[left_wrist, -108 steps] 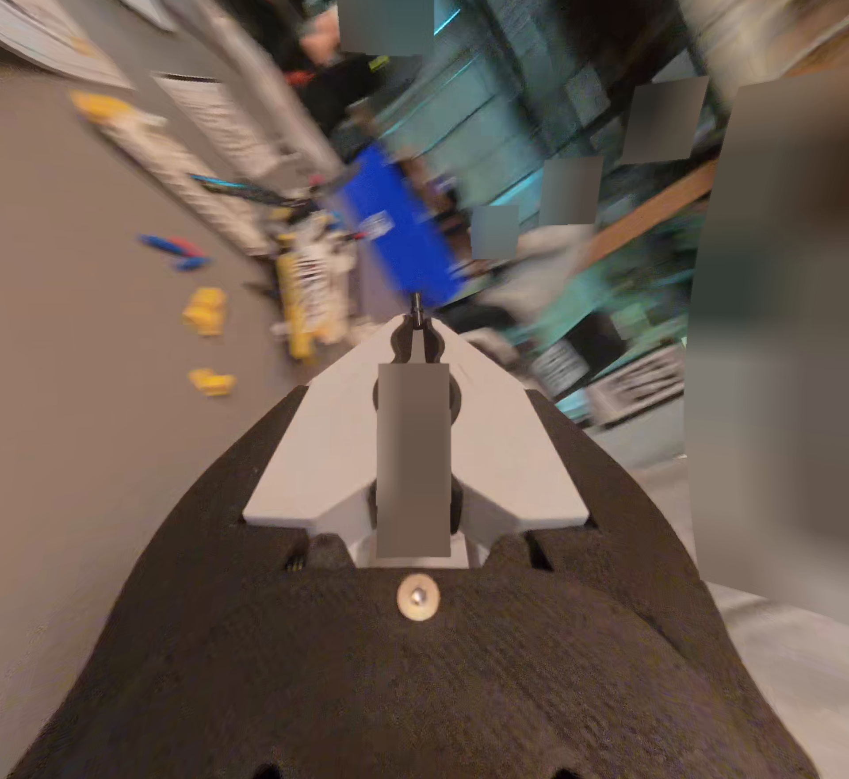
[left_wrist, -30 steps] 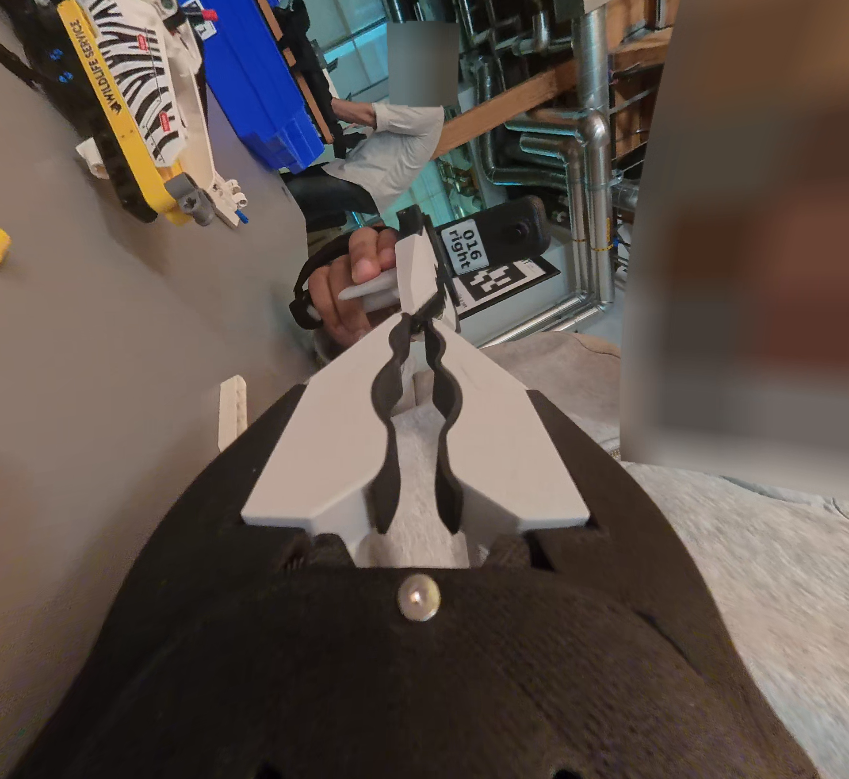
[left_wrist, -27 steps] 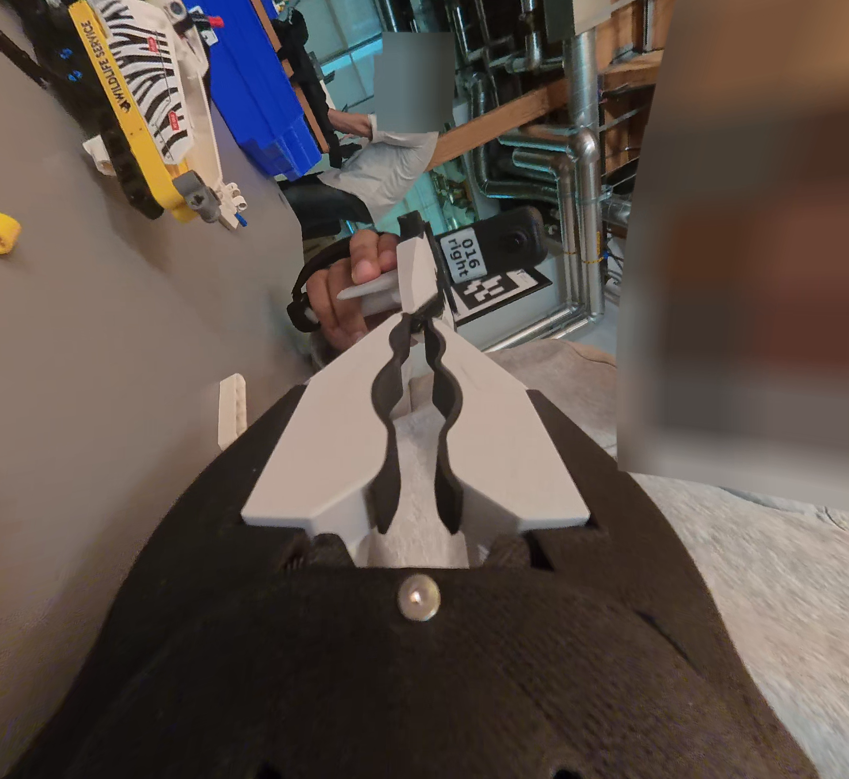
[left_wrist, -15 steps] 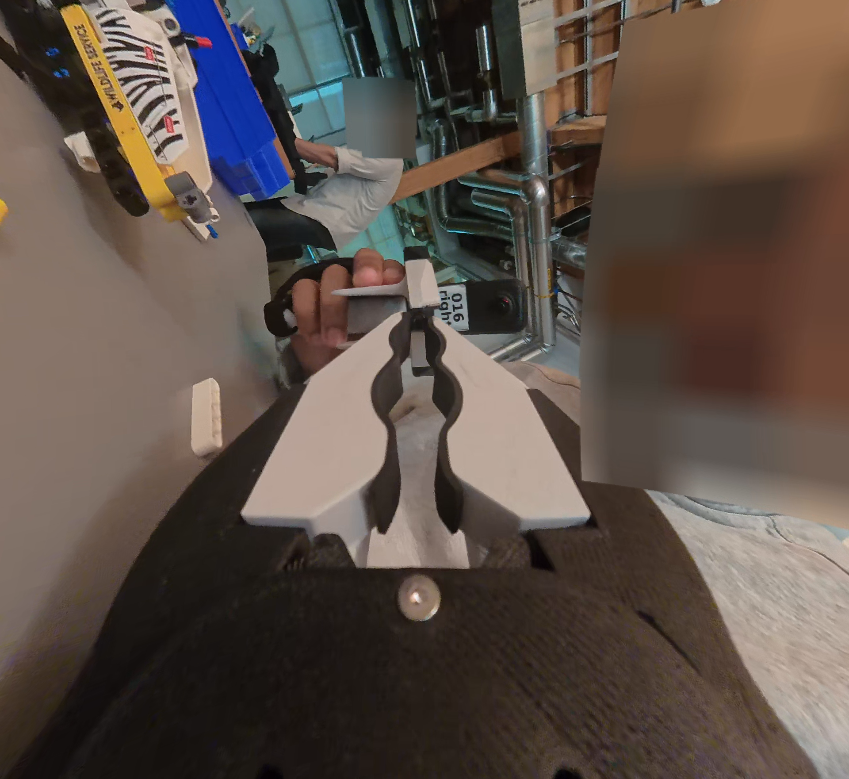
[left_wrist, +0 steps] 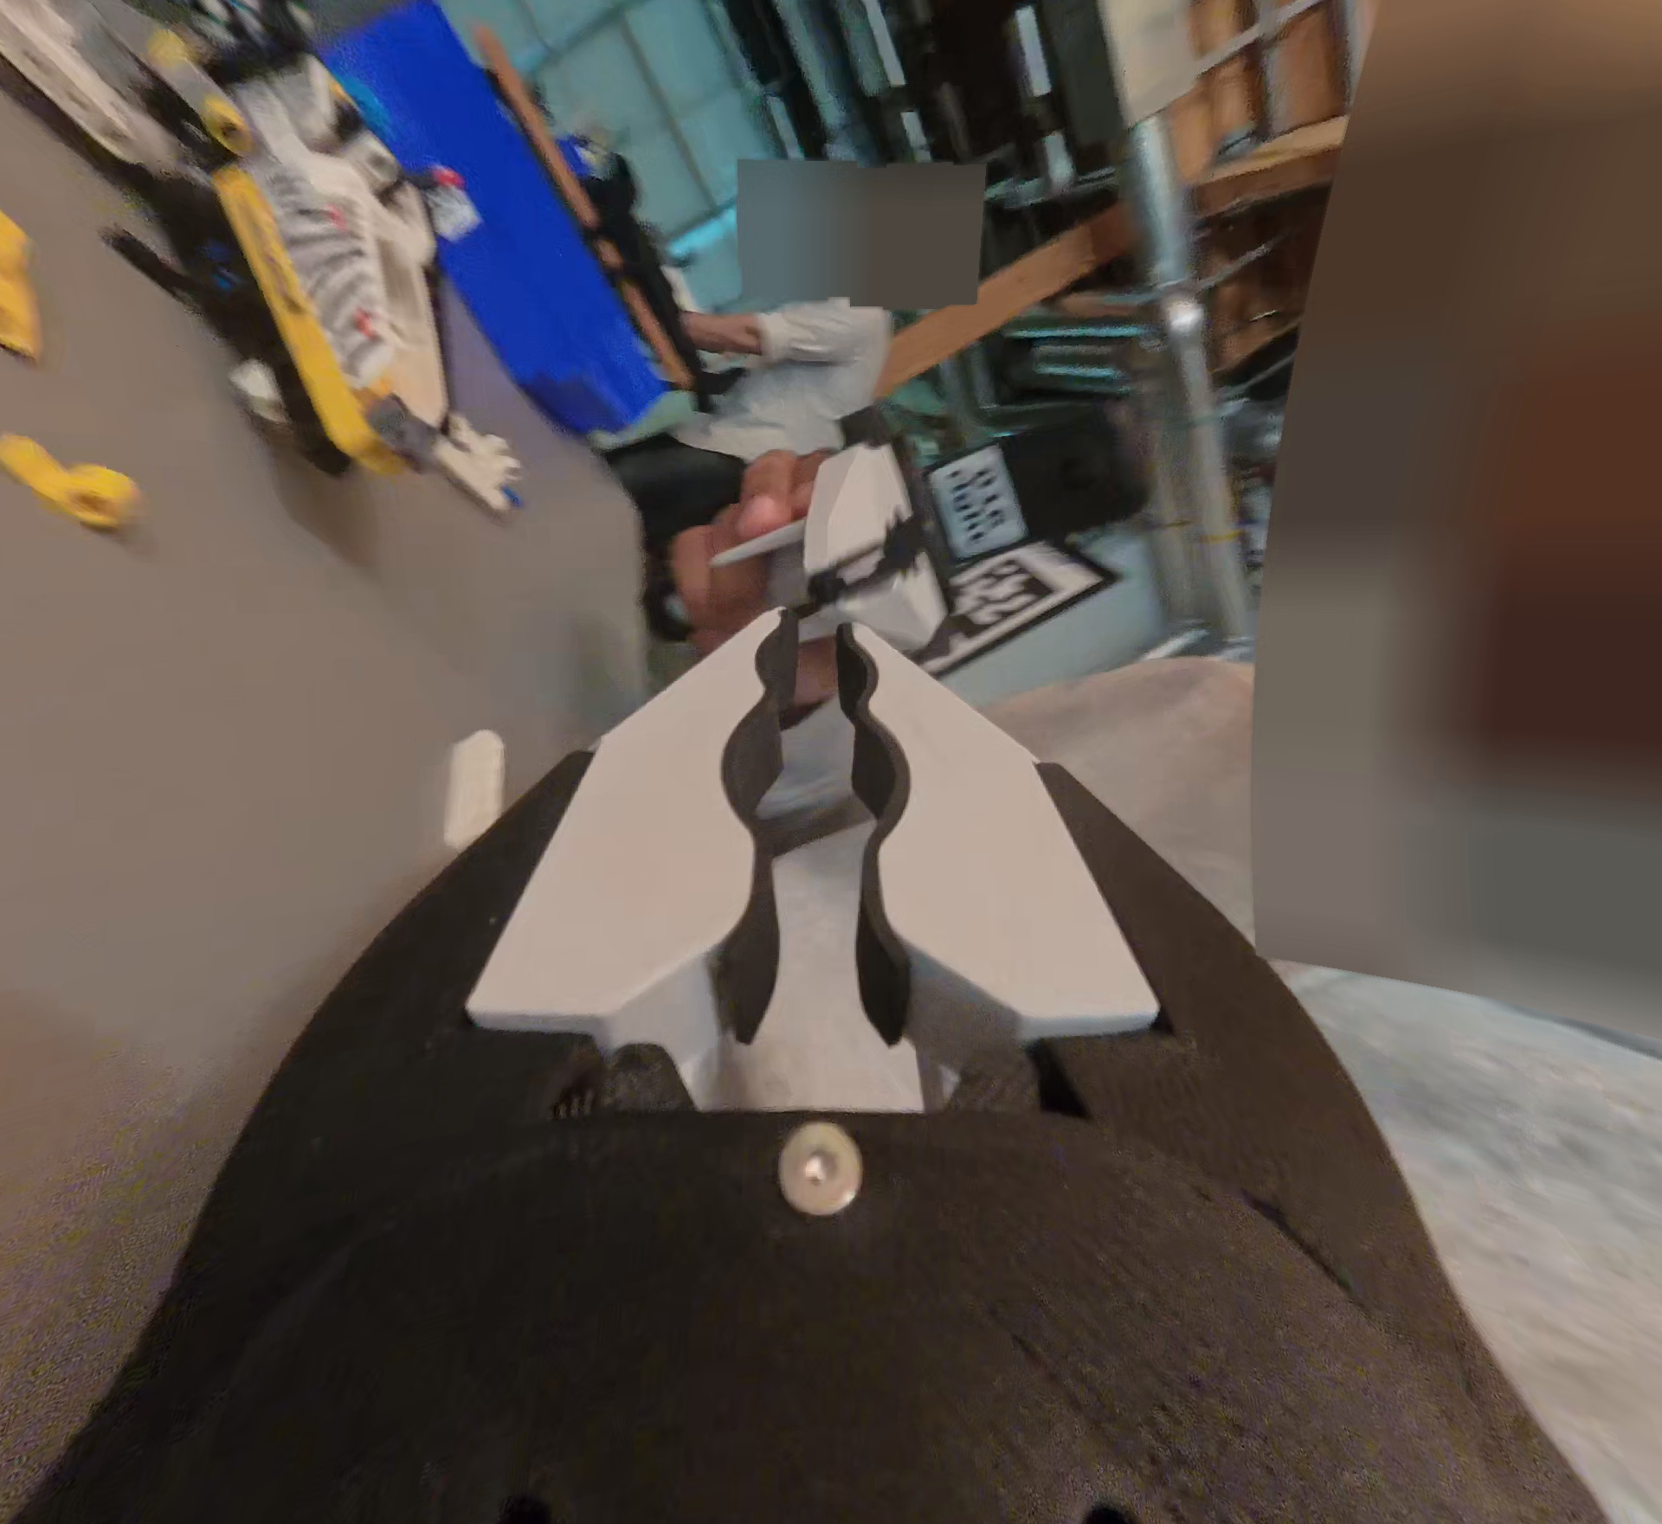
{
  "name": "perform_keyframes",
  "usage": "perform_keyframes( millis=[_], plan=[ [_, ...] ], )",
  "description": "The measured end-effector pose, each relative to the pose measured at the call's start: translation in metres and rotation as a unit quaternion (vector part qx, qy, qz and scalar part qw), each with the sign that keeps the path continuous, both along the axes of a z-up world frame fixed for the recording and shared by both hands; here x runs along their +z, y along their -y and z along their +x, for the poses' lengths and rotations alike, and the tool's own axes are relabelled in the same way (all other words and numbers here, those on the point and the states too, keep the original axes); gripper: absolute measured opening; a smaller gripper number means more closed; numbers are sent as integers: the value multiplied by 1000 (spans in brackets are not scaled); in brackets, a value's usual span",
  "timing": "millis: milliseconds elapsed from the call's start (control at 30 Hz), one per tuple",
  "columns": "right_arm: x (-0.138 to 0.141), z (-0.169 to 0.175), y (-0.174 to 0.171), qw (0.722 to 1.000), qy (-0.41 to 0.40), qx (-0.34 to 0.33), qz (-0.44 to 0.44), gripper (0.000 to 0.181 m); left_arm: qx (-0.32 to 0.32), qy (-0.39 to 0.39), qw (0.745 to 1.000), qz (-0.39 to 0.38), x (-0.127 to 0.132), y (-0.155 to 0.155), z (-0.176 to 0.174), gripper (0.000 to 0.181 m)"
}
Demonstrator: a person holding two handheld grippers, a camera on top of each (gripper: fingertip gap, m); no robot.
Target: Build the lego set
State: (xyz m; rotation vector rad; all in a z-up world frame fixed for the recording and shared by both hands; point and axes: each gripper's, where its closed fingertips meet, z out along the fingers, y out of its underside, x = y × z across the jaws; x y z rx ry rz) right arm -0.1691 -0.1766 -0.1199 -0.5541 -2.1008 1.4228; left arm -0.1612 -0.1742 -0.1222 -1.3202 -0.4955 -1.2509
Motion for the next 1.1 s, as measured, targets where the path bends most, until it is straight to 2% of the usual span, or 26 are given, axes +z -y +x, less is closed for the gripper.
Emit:
perform_keyframes(
  millis=[33, 100, 200, 267, 333, 433, 600, 1100],
  plan=[
    [0, -3, -4, 1000, 23, -9, 2, 2, 28, -43, 998, -24, -6, 2, -3, 7],
    [-7, -7, -12, 995, 96, -21, 21, 2, 88, -129, 984, -88, -22, 9, -15, 14],
    [-39, -2, -21, 962, 254, -27, 100, 3, 141, -214, 955, -149, -34, 20, -27, 20],
    [-55, 3, -20, 936, 311, -17, 167, 2, 146, -218, 953, -150, -34, 23, -29, 23],
    [-71, 9, -19, 907, 346, -2, 241, 3, 135, -196, 962, -132, -33, 25, -28, 23],
    [-88, 12, -20, 870, 367, 23, 329, 3, 126, -147, 977, -91, -25, 31, -30, 23],
    [-94, 14, -20, 836, 404, 37, 369, 2, 131, -111, 983, -59, -18, 37, -36, 21],
    [-95, 16, -16, 825, 415, 38, 381, 3, 127, -79, 988, -45, -16, 41, -41, 18]
  ],
)
